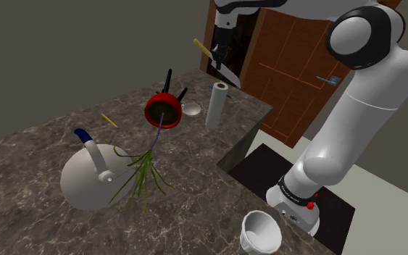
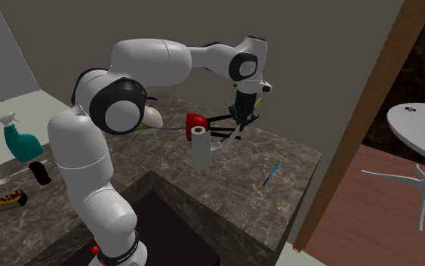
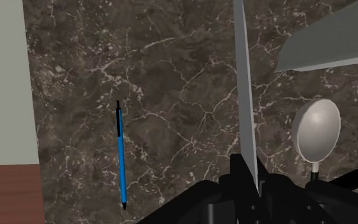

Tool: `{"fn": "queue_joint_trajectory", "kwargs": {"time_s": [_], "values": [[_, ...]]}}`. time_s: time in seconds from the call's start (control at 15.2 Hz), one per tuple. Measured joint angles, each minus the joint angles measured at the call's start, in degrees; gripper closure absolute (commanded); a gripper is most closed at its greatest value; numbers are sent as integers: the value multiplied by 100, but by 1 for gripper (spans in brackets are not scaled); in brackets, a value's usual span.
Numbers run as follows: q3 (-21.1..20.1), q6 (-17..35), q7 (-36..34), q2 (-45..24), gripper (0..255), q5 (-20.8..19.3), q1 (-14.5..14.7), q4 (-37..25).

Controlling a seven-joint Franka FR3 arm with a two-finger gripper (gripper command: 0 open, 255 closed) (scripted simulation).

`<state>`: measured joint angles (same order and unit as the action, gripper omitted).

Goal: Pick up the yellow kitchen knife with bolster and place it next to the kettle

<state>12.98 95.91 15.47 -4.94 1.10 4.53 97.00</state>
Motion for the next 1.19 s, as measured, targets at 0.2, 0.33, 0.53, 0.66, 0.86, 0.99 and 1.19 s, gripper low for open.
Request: {"fn": "queue_joint_trajectory", "kwargs": {"time_s": [0.2,0.33,0.53,0.66,0.86,0.99,1.19], "values": [[2,-267,-1,-21,255,3,-3,-288],[5,-411,4,-39,255,7,-7,-450],[8,-644,6,-65,255,12,-12,-708],[10,-775,12,-97,255,19,-18,-870],[-107,-723,-251,221,255,-29,134,-507],[-240,-668,-530,511,255,-59,281,-169],[-420,-603,-885,951,255,-89,447,325]]}}
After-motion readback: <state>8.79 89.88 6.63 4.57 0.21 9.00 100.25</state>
